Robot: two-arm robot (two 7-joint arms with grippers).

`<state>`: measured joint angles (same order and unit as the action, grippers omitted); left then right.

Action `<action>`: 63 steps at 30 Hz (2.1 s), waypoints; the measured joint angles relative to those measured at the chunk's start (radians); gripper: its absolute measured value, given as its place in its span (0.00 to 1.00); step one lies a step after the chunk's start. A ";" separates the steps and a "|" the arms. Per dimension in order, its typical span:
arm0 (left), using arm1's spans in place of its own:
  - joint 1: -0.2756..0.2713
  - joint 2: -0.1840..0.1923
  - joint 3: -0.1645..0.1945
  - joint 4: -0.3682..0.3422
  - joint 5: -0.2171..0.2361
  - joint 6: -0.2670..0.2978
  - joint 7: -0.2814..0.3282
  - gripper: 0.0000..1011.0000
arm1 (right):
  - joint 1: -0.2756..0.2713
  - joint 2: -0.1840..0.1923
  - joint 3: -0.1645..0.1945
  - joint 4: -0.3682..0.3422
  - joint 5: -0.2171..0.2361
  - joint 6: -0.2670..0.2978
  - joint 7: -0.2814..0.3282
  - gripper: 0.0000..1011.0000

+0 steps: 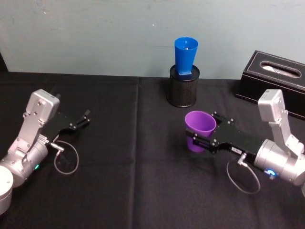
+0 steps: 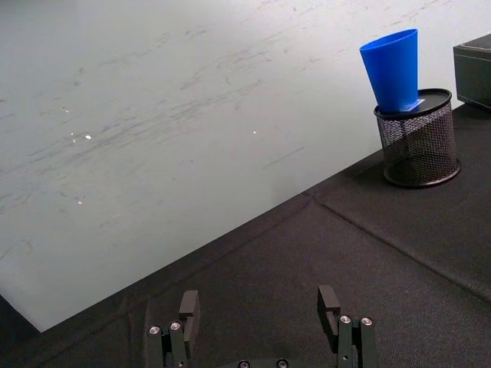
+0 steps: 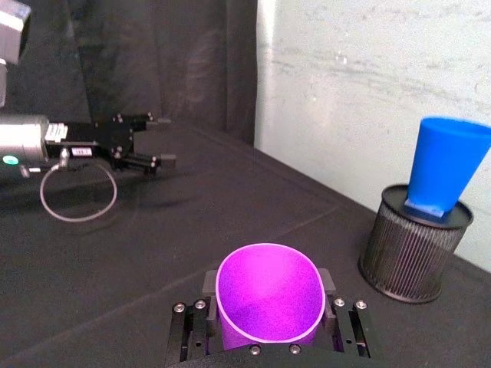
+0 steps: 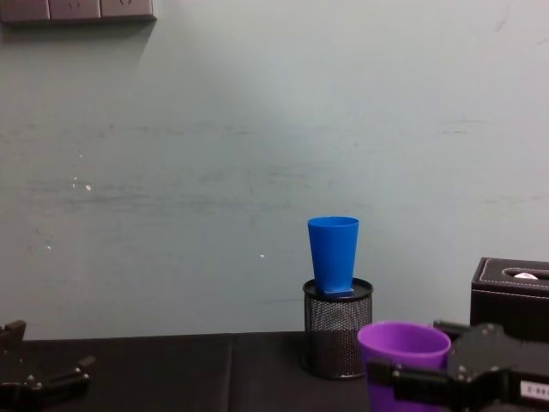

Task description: Pick up one cup with a gripper and tap it against the other cup.

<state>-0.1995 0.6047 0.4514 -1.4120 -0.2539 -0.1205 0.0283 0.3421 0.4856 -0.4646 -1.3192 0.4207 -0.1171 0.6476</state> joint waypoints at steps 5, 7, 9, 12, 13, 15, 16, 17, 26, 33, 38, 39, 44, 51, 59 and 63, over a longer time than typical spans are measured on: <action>0.000 0.000 0.000 0.000 0.000 0.000 0.000 0.99 | 0.003 -0.010 -0.009 0.028 -0.012 -0.004 -0.002 0.73; 0.000 0.000 0.000 0.000 0.000 0.000 0.000 0.99 | 0.006 -0.014 -0.011 0.038 -0.015 -0.003 -0.002 0.73; 0.000 0.000 0.000 0.000 0.000 0.000 0.000 0.99 | 0.007 -0.017 -0.013 0.045 -0.018 -0.003 -0.003 0.73; 0.000 0.000 0.000 0.000 0.000 0.000 0.000 0.99 | 0.011 -0.023 -0.017 0.059 -0.026 -0.005 -0.004 0.73; 0.000 0.000 0.000 0.000 0.000 0.000 0.000 0.99 | 0.011 -0.023 -0.017 0.059 -0.026 -0.005 -0.004 0.73; 0.000 0.000 0.000 0.000 0.000 0.000 0.000 0.99 | 0.013 -0.029 -0.017 0.070 -0.027 -0.006 -0.004 0.73; 0.000 0.000 0.000 0.000 0.000 0.000 0.000 0.99 | 0.013 -0.032 -0.017 0.076 -0.026 -0.006 -0.003 0.73; 0.000 0.000 0.000 0.000 0.000 0.000 0.000 0.99 | 0.015 -0.035 -0.017 0.082 -0.026 -0.006 -0.003 0.73; 0.000 0.000 0.000 0.000 0.000 0.000 0.000 0.99 | 0.018 -0.045 -0.018 0.101 -0.026 -0.004 -0.001 0.73; 0.000 0.000 0.000 0.000 0.000 0.000 0.000 0.99 | 0.019 -0.046 -0.018 0.104 -0.026 -0.002 0.003 0.73; 0.000 0.000 0.000 0.000 0.000 0.000 0.000 0.99 | 0.019 -0.046 -0.018 0.103 -0.026 -0.002 0.003 0.73; 0.000 0.000 0.000 0.000 0.000 0.000 0.000 0.99 | 0.019 -0.046 -0.018 0.103 -0.026 -0.002 0.003 0.73; 0.000 0.000 0.000 0.000 0.000 0.000 0.000 0.99 | 0.019 -0.045 -0.018 0.102 -0.026 -0.002 0.003 0.73; 0.000 0.000 0.000 0.000 0.000 0.000 0.000 0.99 | 0.019 -0.045 -0.018 0.101 -0.026 -0.002 0.003 0.79; 0.000 0.000 0.000 0.000 0.000 0.000 0.000 0.99 | 0.019 -0.044 -0.018 0.101 -0.026 -0.002 0.003 0.98; 0.000 0.000 0.000 0.000 0.000 0.000 0.000 0.99 | 0.019 -0.044 -0.018 0.101 -0.026 -0.002 0.003 0.99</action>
<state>-0.1996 0.6047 0.4514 -1.4120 -0.2539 -0.1205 0.0283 0.3614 0.4412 -0.4821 -1.2186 0.3949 -0.1191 0.6506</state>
